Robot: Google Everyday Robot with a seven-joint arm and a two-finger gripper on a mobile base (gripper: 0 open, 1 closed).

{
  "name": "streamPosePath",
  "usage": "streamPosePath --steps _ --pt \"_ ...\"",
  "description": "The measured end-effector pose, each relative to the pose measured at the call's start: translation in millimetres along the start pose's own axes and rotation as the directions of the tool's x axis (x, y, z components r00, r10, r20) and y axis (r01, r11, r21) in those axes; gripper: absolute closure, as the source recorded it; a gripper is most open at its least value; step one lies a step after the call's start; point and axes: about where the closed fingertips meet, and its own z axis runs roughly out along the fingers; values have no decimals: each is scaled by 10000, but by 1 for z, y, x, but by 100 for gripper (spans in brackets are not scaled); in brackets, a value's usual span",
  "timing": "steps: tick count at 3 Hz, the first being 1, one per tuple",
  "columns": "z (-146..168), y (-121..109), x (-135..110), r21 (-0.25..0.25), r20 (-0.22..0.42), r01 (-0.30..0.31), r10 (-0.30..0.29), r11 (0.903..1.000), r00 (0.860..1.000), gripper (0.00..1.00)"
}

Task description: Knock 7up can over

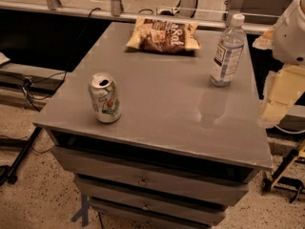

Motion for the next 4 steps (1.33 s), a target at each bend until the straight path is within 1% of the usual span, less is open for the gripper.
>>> streamPosePath --steps 1,2,3,4 --pt "0 0 0 2 1 0 0 10000 10000 0" --pt "15 6 -22 -117 831 -169 178 9998 9964 0" --pt "43 20 -63 -575 2337 -518 639 9970 9702 0" --pt "74 34 -100 -1253 3698 -889 1297 9881 9200 0"
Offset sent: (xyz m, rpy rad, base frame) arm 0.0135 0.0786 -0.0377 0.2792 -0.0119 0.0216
